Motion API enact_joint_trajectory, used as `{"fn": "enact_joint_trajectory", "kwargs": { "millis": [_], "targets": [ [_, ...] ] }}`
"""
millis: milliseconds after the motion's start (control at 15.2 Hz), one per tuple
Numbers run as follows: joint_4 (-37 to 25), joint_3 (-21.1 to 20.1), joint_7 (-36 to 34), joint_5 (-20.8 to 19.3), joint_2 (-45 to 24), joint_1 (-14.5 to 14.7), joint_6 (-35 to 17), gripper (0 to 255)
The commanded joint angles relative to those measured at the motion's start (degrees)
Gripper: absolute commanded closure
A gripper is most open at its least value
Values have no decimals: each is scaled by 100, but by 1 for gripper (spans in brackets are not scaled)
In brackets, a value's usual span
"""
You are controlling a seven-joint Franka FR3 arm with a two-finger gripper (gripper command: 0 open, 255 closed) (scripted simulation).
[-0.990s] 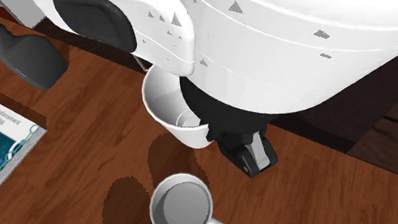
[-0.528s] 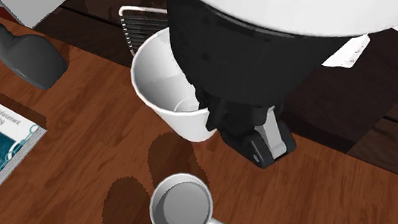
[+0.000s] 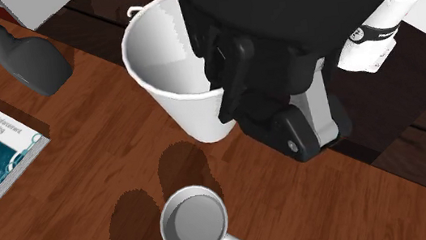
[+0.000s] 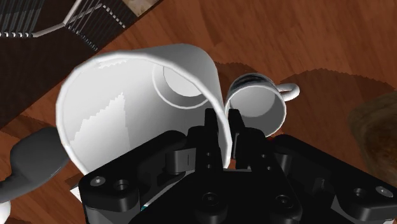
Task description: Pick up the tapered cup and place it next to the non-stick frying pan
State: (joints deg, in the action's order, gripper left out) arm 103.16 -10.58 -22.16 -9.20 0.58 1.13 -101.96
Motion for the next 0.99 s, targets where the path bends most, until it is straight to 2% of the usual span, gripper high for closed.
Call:
{"fn": "enact_joint_trajectory", "kwargs": {
  "millis": [0, 726, 924],
  "targets": [
    [-151, -2, 22, 7, 11, 2, 160, 255],
    [-1079, -18, 122, 4, -86, 17, 987, 255],
    [-835, -200, -235, 56, 135, 197, 1016, 255]
  ]
}}
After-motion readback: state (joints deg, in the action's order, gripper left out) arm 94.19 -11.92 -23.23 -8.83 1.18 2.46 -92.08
